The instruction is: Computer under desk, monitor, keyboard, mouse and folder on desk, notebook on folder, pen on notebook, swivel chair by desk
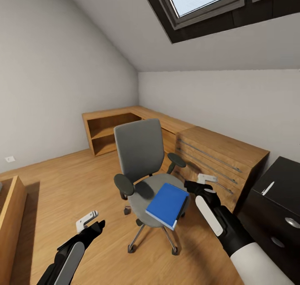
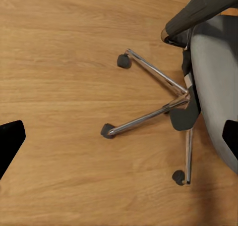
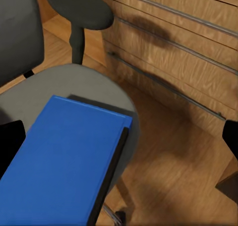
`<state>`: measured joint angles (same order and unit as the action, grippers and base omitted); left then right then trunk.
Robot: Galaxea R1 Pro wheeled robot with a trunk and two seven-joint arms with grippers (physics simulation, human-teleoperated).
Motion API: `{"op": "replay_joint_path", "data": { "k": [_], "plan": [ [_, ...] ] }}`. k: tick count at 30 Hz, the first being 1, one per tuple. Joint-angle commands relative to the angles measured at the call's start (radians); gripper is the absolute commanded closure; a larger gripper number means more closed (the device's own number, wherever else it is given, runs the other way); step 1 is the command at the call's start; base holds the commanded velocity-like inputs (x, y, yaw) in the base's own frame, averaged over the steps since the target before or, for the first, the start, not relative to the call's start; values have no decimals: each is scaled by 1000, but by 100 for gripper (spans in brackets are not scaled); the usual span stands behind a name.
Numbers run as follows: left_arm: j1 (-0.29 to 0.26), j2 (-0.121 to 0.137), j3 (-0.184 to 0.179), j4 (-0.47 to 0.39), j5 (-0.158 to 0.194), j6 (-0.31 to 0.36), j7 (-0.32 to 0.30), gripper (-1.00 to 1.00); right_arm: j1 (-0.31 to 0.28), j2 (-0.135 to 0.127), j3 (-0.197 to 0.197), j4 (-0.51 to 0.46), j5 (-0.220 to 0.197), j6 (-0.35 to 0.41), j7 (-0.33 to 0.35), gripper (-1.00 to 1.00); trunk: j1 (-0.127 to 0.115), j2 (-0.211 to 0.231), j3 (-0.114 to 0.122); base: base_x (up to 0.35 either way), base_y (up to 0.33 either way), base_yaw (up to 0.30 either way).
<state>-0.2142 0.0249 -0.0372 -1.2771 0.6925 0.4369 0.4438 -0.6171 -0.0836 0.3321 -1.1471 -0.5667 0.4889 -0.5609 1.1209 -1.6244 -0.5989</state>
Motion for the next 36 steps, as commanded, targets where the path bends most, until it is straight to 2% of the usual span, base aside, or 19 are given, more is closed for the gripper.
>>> {"op": "replay_joint_path", "data": {
  "k": [1,6,11,13,15,17,19,21,22,26,36],
  "plan": [
    [-1,1,-3,-3,10,1,9,-100,-1,-1,4,1,-9,2,-8,-100,0,-1,-1,-2,0,0],
    [-1,0,-3,-26,11,1,9,-100,-1,-2,1,39,-27,-7,23,-100,0,-1,-1,0,0,0],
    [-1,0,-3,-52,11,3,10,-100,-1,-11,-11,55,-109,-64,71,-100,19,-36,-17,0,0,0],
    [-1,0,-3,-55,12,3,10,-100,-1,-19,-13,62,-152,-78,78,-100,27,-50,-23,0,0,0],
    [-1,0,-3,-56,12,3,10,-100,-1,-24,-14,66,-174,-83,80,-100,34,-64,-29,0,0,0],
    [-1,0,-3,-57,12,3,10,-100,-1,-30,-15,70,-219,-91,81,-100,42,-78,-36,0,0,0],
    [-1,0,-3,-57,12,3,10,-100,-1,-32,-17,71,-239,-95,80,-100,50,-92,-42,0,0,0],
    [-1,0,-3,-57,11,3,10,-100,-1,-33,-33,70,-261,-99,79,-100,57,-106,-48,0,0,0],
    [-1,0,-3,-57,11,3,11,-100,-1,-31,-82,69,-276,-99,77,-100,61,-113,-51,0,0,0],
    [-1,0,-3,-57,10,3,12,-100,-1,-31,-126,68,-285,-97,76,-100,77,-141,-64,0,0,0],
    [-1,-1,-3,-57,11,3,12,-100,-1,-31,-139,70,-286,-99,76,-100,115,-211,-93,0,0,-70]
  ]
}}
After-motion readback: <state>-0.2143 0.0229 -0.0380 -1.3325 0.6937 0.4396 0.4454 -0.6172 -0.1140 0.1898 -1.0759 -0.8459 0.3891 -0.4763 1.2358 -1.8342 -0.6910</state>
